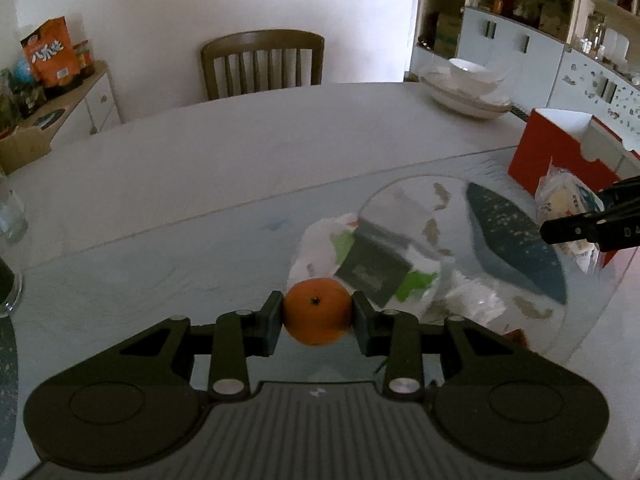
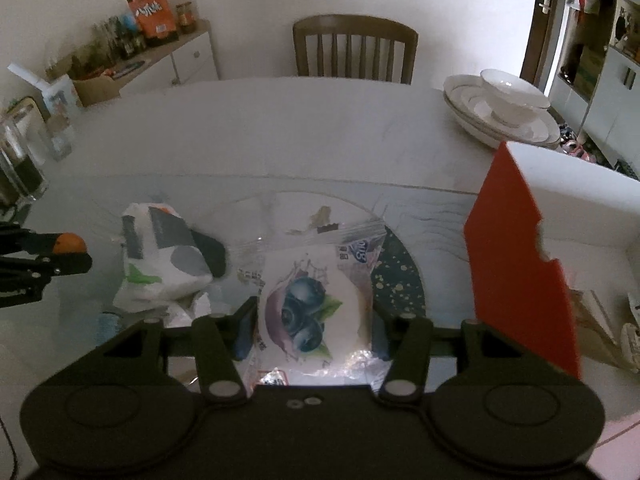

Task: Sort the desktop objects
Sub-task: 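Grasp the blueberry-print packet with the right tool while the left tool holds the orange, then carry the orange and blueberry packet with both tools over the red box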

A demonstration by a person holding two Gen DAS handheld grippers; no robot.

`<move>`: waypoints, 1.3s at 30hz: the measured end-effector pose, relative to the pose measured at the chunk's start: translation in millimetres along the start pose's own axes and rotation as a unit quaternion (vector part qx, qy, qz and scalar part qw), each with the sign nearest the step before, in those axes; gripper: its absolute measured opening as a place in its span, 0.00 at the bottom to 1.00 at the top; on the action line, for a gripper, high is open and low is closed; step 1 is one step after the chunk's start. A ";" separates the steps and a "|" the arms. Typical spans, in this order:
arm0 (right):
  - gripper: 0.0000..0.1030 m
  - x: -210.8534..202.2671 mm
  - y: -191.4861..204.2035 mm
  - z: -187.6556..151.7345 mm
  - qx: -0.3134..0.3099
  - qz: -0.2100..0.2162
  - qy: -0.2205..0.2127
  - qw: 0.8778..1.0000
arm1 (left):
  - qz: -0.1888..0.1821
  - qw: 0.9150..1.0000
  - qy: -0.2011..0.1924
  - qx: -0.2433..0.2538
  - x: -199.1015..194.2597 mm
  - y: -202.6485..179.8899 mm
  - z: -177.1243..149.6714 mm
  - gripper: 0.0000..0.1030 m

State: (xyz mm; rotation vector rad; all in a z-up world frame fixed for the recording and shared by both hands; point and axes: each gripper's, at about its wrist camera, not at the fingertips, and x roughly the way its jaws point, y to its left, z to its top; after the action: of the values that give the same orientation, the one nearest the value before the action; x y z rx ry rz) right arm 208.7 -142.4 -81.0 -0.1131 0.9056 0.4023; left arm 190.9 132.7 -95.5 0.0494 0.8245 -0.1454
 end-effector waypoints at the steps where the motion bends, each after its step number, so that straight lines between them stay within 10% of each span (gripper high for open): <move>1: 0.52 -4.2 -0.5 0.0 0.001 0.002 -0.002 1.000 | 0.000 1.000 -0.002 0.001 -2.4 -3.3 1.1 0.34; 39: 0.52 -122.5 -118.9 -18.2 0.032 -0.003 -0.065 0.997 | -0.081 0.995 -0.033 0.038 -18.6 -180.9 69.0 0.34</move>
State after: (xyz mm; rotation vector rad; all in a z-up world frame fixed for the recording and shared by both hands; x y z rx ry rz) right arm 173.9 -292.3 -4.9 -0.0308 0.7892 0.3714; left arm 201.9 -51.0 -32.8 0.0492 0.7562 -0.3308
